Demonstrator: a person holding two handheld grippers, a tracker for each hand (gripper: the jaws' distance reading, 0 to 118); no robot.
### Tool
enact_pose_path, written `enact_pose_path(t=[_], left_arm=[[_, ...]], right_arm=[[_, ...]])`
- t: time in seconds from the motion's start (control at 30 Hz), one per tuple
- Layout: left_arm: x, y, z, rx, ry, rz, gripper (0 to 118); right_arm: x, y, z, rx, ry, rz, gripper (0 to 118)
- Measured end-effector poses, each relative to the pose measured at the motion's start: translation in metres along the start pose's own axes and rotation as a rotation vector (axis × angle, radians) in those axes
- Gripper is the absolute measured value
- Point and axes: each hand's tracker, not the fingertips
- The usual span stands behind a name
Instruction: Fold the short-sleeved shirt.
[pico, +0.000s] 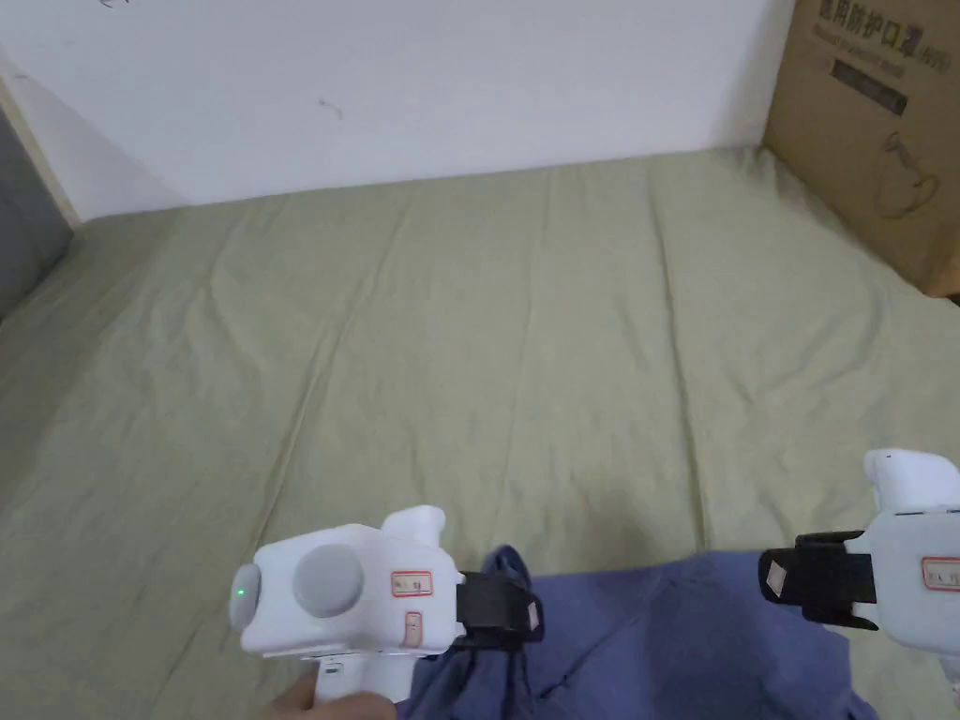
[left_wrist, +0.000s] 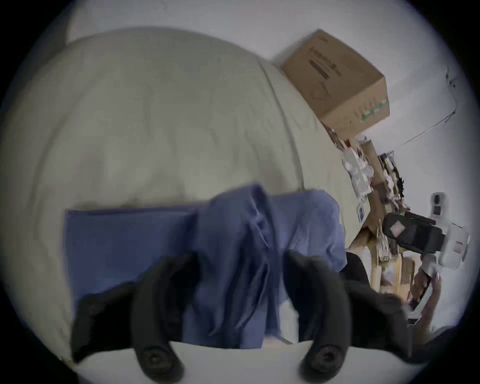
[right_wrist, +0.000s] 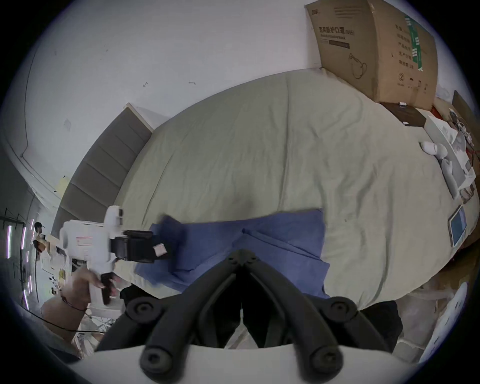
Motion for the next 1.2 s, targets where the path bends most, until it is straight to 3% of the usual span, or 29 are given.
enact_pose_path(t=[0.03,0.1,0.23,0.3,0.4,0.43,0.63,0.8,1.03,1.2], left_arm=[[0.003,-0.001,-0.009,-0.023,-0.02,0.008,87],[0.007,-0.001,-0.011,-0.013,-0.034,0.018,104],[0.006,-0.004,0.023,0.094,-0.051,-0.013,105],[-0.005,-0.002,0.053,0.176,-0.033,-0.049,92],[-0.018,-0.001,0.072,0.194,0.026,-0.041,11],[-0.021,-0.001,0.071,0.189,0.015,-0.037,1],[-0.02,-0.004,0.008,-0.006,-0.084,0.011,1],[-0.002,-0.012,-0.057,-0.128,-0.071,0.012,1],[-0.009,-0.014,-0.019,-0.113,-0.424,0.114,1],[-0.089,-0.024,0.055,0.045,-0.388,0.205,1]], right_arm=[[0.004,-0.001,0.001,0.0,-0.007,-0.008,0],[0.013,-0.001,0.004,0.002,-0.019,-0.023,0],[0.024,0.0,0.007,0.021,-0.035,-0.052,0],[0.026,0.003,0.007,0.025,-0.031,-0.065,0],[0.025,0.006,0.006,0.042,-0.028,-0.073,0],[0.024,0.007,0.006,0.051,-0.027,-0.072,0],[0.018,0.013,0.006,0.065,-0.01,-0.059,0],[0.016,0.013,0.008,0.051,-0.019,-0.042,0],[0.014,0.011,0.001,0.022,-0.025,-0.032,0],[0.008,0.013,-0.005,0.017,-0.017,-0.029,0]])
